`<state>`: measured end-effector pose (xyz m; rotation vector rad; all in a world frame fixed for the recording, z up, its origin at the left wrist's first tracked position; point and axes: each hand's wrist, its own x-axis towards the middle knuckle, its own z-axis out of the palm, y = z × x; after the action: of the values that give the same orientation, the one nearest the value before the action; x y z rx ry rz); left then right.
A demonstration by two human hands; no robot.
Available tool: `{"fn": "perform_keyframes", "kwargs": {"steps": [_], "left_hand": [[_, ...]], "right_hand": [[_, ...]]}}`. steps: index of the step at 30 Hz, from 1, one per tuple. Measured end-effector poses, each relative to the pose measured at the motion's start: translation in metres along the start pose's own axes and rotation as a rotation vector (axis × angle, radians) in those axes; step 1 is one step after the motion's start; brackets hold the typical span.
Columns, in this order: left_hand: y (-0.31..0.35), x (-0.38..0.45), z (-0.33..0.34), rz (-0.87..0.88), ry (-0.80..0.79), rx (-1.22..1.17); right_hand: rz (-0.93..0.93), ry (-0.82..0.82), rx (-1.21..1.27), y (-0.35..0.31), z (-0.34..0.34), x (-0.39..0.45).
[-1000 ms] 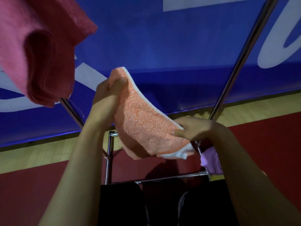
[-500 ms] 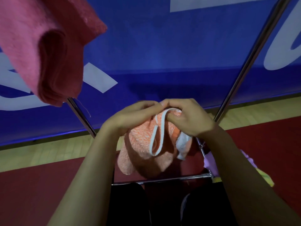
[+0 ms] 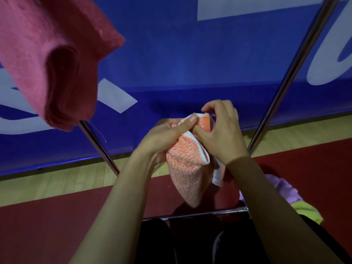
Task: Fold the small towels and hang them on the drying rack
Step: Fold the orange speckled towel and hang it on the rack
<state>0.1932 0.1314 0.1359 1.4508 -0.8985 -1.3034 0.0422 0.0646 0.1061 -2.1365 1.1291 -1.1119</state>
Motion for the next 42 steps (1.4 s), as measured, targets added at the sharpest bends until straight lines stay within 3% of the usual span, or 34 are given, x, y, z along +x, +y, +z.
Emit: {"fn": "perform_keyframes", "kwargs": {"steps": [3,6,12,15,19,24,35,42], "left_hand": [[0.003,0.000,-0.001,-0.007,0.031,-0.045],[0.004,0.000,0.000,-0.045,0.032,-0.095],[0.012,-0.007,0.006,-0.215,-0.081,-0.446],[0.013,-0.010,0.007,-0.263,-0.042,-0.559],[0.010,-0.012,0.008,-0.278,-0.002,-0.433],[0.006,-0.007,0.004,-0.310,0.034,-0.358],[-0.001,-0.001,-0.003,0.081,0.329,0.424],[-0.006,0.000,-0.005,0.210,0.231,0.449]], "right_hand": [[0.090,0.050,0.068,-0.001,0.002,-0.001],[0.186,-0.024,0.164,-0.004,0.007,-0.004],[0.101,-0.018,0.319,-0.012,0.011,-0.009],[0.129,-0.058,0.321,-0.014,0.009,-0.009],[0.170,-0.157,0.360,-0.014,0.010,-0.012],[0.213,-0.158,0.367,-0.016,0.003,-0.012],[0.240,-0.162,0.228,-0.009,-0.004,-0.006],[0.186,-0.213,0.138,-0.006,-0.010,-0.003]]}}
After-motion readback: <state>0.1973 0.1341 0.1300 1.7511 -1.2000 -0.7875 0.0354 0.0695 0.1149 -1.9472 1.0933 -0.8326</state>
